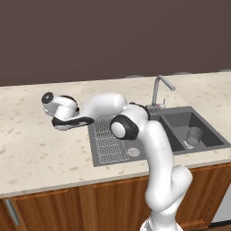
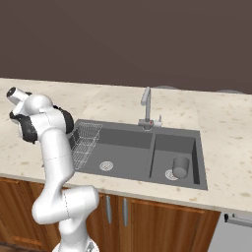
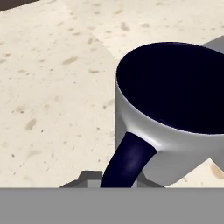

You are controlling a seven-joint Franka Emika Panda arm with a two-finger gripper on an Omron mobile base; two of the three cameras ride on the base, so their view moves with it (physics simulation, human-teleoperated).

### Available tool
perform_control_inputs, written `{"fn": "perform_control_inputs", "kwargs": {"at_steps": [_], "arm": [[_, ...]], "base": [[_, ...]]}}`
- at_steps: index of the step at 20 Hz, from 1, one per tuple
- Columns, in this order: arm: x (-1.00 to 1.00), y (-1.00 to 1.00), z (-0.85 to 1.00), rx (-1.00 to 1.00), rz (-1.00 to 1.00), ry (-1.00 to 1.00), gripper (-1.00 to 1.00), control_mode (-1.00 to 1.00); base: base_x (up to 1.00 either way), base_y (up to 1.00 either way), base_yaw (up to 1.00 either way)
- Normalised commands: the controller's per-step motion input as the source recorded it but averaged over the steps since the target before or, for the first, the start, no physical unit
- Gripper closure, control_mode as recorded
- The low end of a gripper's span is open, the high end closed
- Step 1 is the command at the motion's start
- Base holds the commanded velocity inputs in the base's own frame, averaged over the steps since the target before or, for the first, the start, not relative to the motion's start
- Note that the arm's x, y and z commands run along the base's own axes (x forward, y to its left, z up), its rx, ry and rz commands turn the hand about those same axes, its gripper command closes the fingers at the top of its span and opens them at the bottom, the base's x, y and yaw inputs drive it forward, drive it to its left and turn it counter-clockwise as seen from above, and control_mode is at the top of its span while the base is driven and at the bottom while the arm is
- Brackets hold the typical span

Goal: Move any existing items from the left basin to the right basin for drying. Then move the mug from the counter to the left basin of the sink for washing.

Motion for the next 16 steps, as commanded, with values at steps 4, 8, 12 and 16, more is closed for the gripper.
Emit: {"fn": "perform_control_inputs", "kwargs": {"at_steps": [4, 8, 12, 16], "arm": [[-0.16, -0.56, 0.17, 0.00, -0.06, -0.02, 1.00, -1.00], [-0.22, -0.62, 0.30, 0.00, -0.05, -0.07, 1.00, -1.00], [-0.27, -0.63, 0.32, 0.00, -0.05, -0.07, 1.00, -1.00], [-0.30, -0.61, 0.24, 0.00, -0.05, -0.05, 1.00, -1.00]], "base": [[0.00, 0.00, 0.00], [0.00, 0.00, 0.00], [0.00, 0.00, 0.00], [0.00, 0.00, 0.00]]}}
